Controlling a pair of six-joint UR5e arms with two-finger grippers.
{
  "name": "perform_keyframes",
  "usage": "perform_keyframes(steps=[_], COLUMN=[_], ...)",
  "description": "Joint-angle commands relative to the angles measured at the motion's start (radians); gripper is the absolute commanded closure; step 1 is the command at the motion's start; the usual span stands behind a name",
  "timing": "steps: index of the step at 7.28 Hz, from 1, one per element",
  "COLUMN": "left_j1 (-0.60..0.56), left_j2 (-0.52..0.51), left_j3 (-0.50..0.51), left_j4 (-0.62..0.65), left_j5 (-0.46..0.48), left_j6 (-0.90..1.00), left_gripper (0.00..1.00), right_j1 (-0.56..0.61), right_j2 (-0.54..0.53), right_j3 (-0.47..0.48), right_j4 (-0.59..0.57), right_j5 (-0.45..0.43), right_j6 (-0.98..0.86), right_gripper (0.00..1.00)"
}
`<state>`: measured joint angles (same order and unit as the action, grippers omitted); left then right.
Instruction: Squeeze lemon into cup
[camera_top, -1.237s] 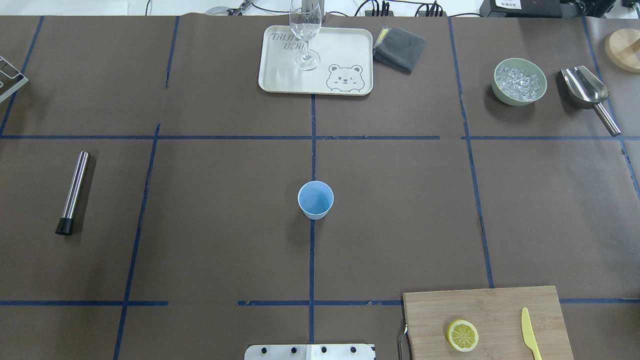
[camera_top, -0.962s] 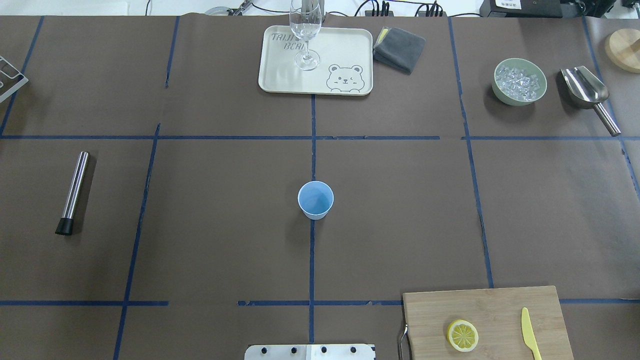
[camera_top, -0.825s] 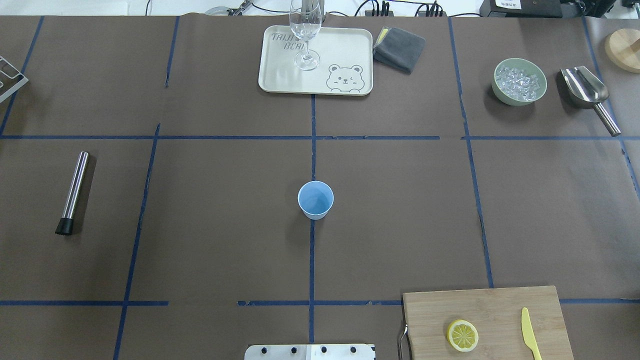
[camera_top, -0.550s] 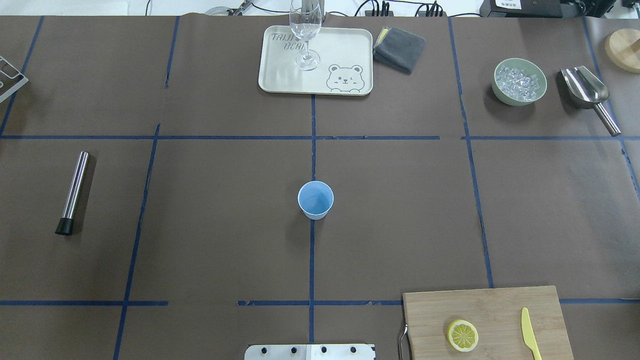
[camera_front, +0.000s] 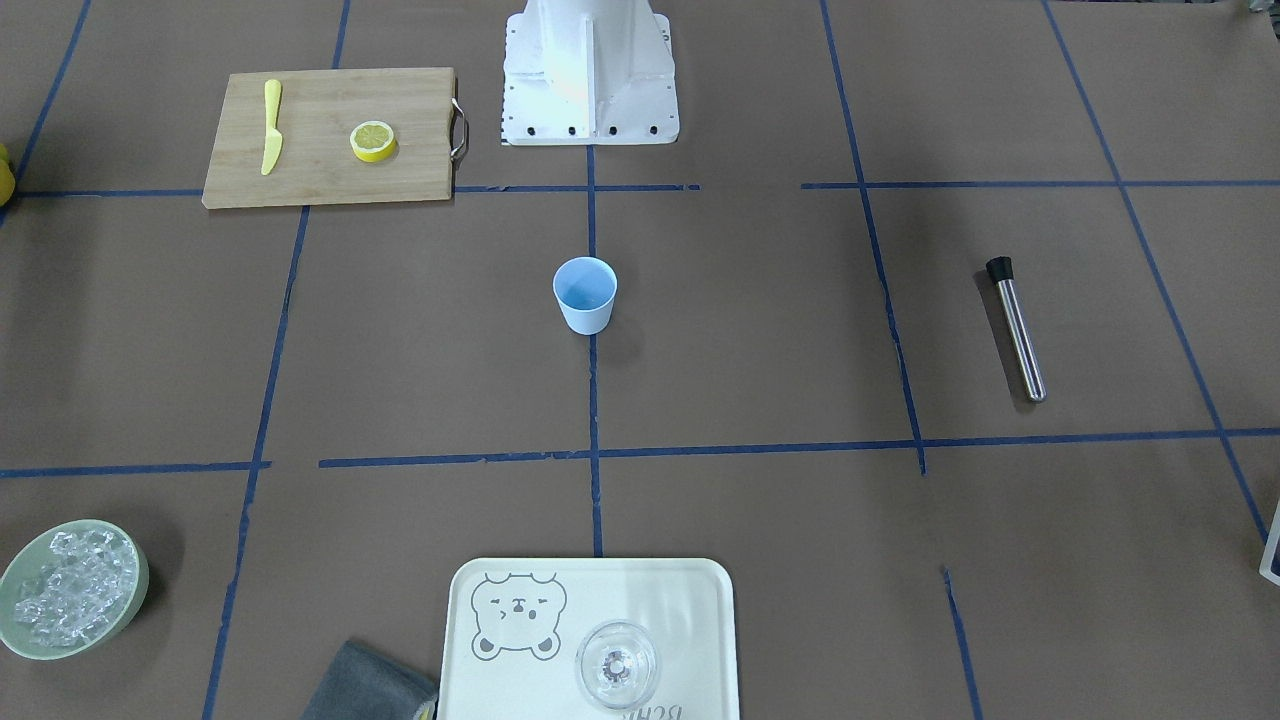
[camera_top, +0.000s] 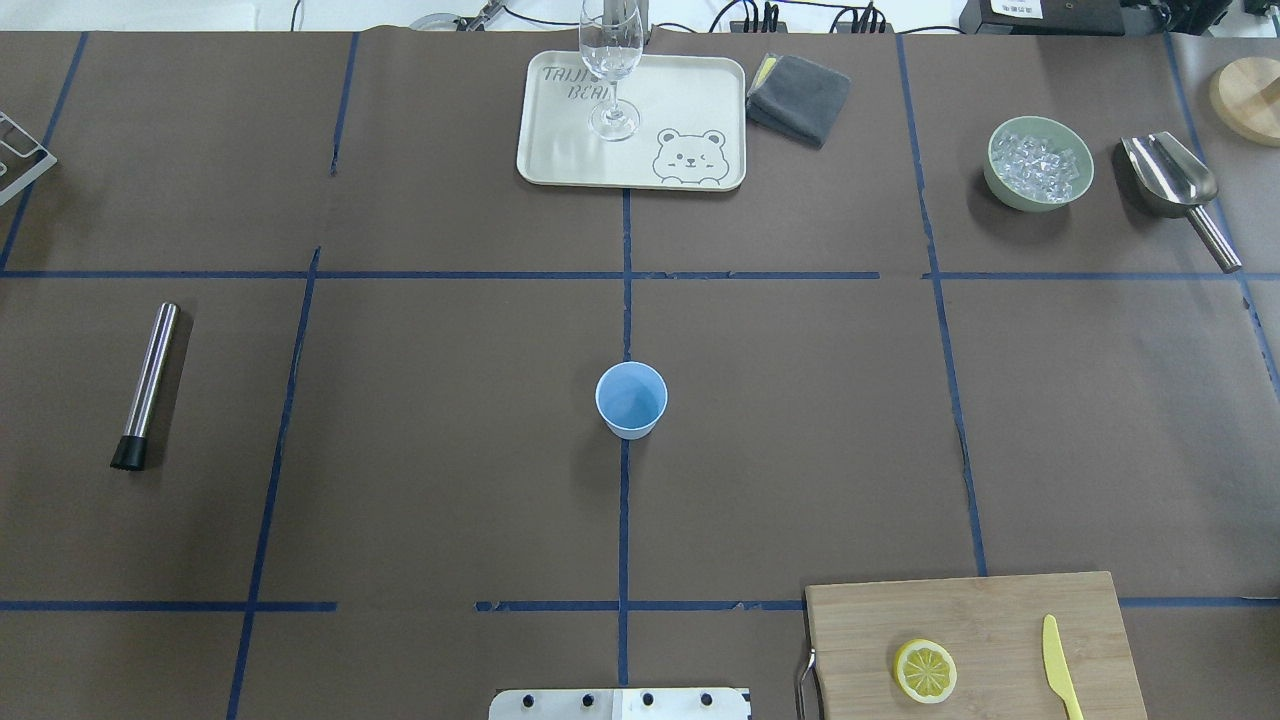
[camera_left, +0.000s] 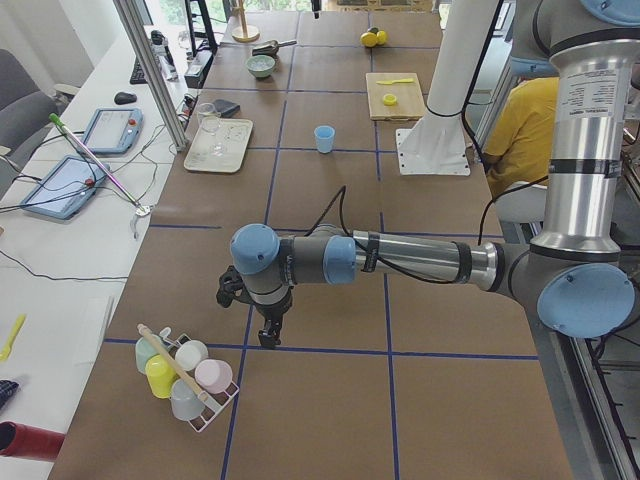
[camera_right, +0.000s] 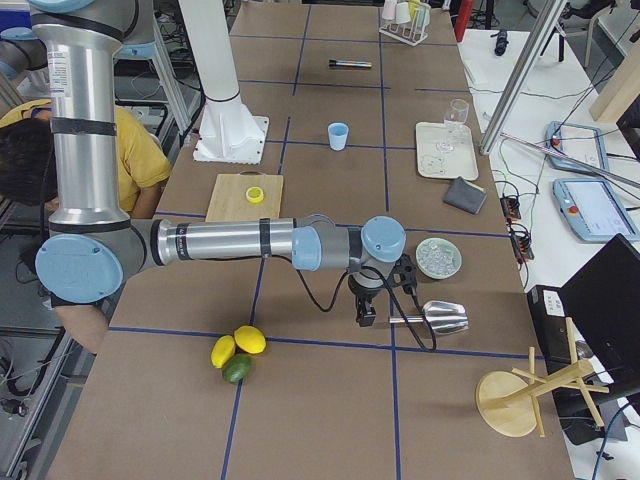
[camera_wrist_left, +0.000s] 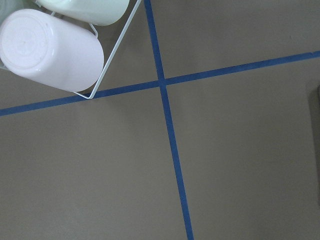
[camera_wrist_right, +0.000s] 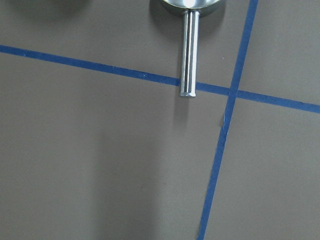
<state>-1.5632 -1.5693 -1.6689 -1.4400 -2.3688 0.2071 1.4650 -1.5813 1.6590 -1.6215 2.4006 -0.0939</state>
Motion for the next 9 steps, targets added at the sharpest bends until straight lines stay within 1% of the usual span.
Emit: perform_keyframes(steps=[1, 2, 3, 4, 5, 6, 7, 8, 9], left_j1=[0.000, 0.000, 0.000, 0.002, 0.002, 0.002, 0.017, 0.023, 0.023], left_j2=[0.003, 0.003, 0.003, 0.005, 0.005, 0.008, 0.006, 0.008, 0.008], left_j3=[0.001, 0.001, -0.002, -0.002, 0.000, 0.005, 0.006, 0.006, 0.002], left_j4=[-0.009, -0.016, -0.037, -0.055, -0.089, -0.150, -0.214, -0.230, -0.235], left_j5=[-0.007, -0.071, -0.078, -0.085, -0.087, -0.087, -0.089, -0.087, -0.087], left_j6=[0.000, 0.000, -0.002, -0.003, -0.003, -0.003, -0.005, -0.003, -0.003], left_gripper=[0.00, 0.00, 0.00, 0.00, 0.00, 0.00, 0.00, 0.00, 0.00], right_j1=[-0.002, -0.002, -0.024, -0.053, -0.124, -0.188, -0.214, -0.242, -0.308], right_j2=[0.000, 0.000, -0.002, -0.032, -0.054, -0.075, -0.115, -0.129, -0.135], right_j3=[0.005, 0.013, 0.056, 0.123, 0.218, 0.288, 0.348, 0.385, 0.398], right_j4=[0.008, 0.008, 0.008, 0.008, 0.008, 0.009, 0.009, 0.035, 0.134], right_j5=[0.002, 0.006, 0.009, 0.038, 0.038, 0.037, 0.038, 0.038, 0.019], right_j6=[-0.006, -0.009, -0.007, 0.017, 0.089, 0.221, 0.247, 0.269, 0.399], right_gripper=[0.00, 0.00, 0.00, 0.00, 0.00, 0.00, 0.00, 0.00, 0.01])
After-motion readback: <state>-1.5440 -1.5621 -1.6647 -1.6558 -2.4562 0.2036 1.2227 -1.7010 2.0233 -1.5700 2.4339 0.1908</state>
